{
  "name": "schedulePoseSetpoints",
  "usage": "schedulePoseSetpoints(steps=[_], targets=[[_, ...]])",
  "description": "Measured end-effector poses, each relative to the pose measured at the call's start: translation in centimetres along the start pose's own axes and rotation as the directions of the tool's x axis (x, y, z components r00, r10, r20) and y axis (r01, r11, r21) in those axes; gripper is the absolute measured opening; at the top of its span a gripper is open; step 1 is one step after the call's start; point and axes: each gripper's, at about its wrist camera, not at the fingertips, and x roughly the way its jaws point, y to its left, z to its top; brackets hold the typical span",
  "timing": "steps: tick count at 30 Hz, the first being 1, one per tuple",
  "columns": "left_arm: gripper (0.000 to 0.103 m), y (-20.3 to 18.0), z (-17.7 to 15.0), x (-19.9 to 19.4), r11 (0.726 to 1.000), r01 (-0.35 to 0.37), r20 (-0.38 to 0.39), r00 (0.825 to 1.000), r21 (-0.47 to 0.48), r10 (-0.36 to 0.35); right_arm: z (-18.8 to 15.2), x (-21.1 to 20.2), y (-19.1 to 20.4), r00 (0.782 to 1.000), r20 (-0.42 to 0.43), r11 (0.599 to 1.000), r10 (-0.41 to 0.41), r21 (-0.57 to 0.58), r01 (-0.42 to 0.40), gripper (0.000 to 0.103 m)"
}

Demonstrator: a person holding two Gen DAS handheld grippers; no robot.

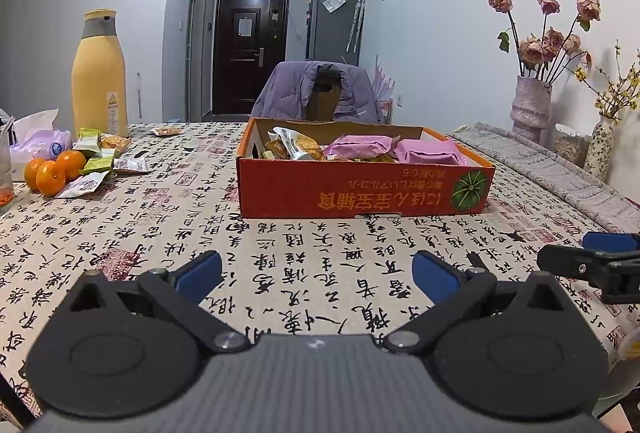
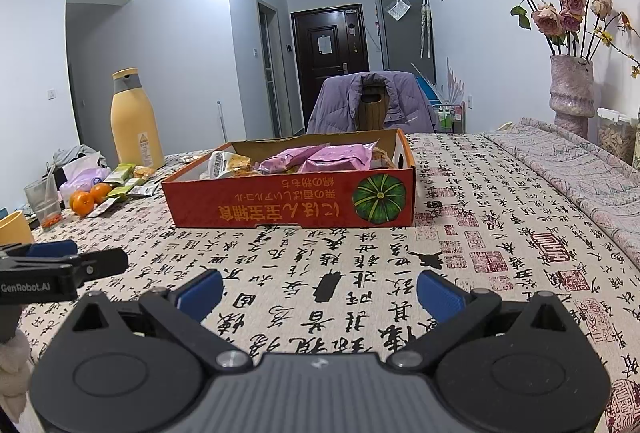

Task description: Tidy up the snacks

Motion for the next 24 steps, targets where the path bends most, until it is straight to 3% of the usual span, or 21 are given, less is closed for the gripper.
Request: schedulePoseSetpoints(steps=[24], targets=[[0.103,-0.08,0.02,-0.32,1.000,0.023,0.014,1.000,0.009,-0.023,0.01,0.01,-0.01,1.000,-0.001,1.000,0.000,0.000,0.000,0.103]])
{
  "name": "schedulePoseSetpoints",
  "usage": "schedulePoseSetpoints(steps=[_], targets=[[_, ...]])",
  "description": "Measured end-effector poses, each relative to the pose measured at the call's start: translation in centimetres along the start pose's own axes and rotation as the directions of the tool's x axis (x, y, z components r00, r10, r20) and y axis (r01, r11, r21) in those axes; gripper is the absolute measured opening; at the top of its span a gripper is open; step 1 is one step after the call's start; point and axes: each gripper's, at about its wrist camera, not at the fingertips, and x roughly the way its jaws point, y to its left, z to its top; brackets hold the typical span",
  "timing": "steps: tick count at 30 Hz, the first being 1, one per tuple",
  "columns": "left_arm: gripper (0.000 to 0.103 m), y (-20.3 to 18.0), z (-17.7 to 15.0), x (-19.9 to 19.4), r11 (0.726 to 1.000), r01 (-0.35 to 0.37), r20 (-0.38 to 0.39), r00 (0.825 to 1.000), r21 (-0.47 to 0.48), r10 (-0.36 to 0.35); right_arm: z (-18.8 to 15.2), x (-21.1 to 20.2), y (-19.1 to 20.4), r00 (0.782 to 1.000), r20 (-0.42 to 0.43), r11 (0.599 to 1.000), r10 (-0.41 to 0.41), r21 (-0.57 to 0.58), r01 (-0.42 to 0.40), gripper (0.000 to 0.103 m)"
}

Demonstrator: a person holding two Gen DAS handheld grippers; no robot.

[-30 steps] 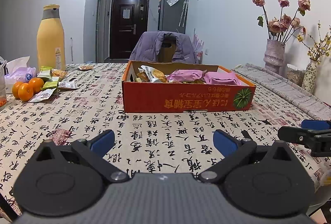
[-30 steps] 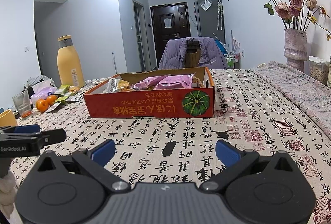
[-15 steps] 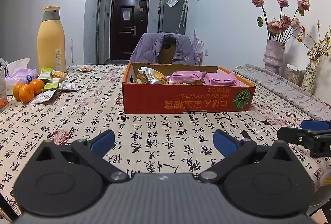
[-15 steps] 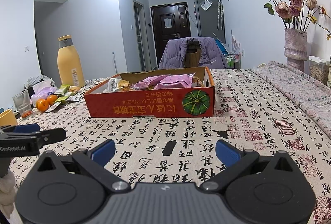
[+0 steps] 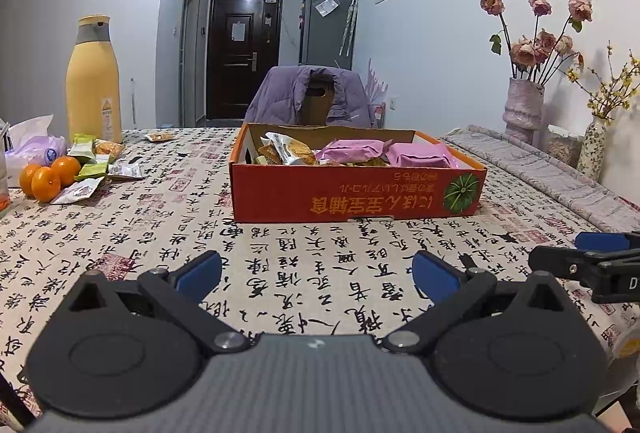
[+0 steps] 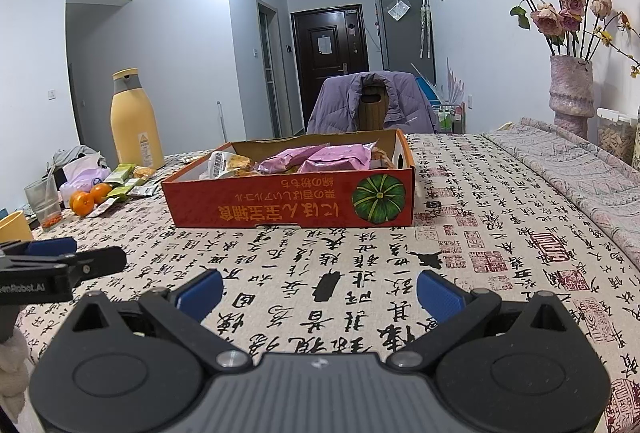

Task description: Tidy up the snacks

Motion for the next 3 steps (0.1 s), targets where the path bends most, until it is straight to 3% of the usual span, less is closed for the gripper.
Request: schedulePoseSetpoints(steps=[3], targets=[[0.103,-0.11,0.05,-0.06,1.000,0.001,0.004,1.000,0.007,-0.001,-0.07,0.00,-0.02,1.000,-0.002,1.000,0.000,0.001,0.000,0.103]])
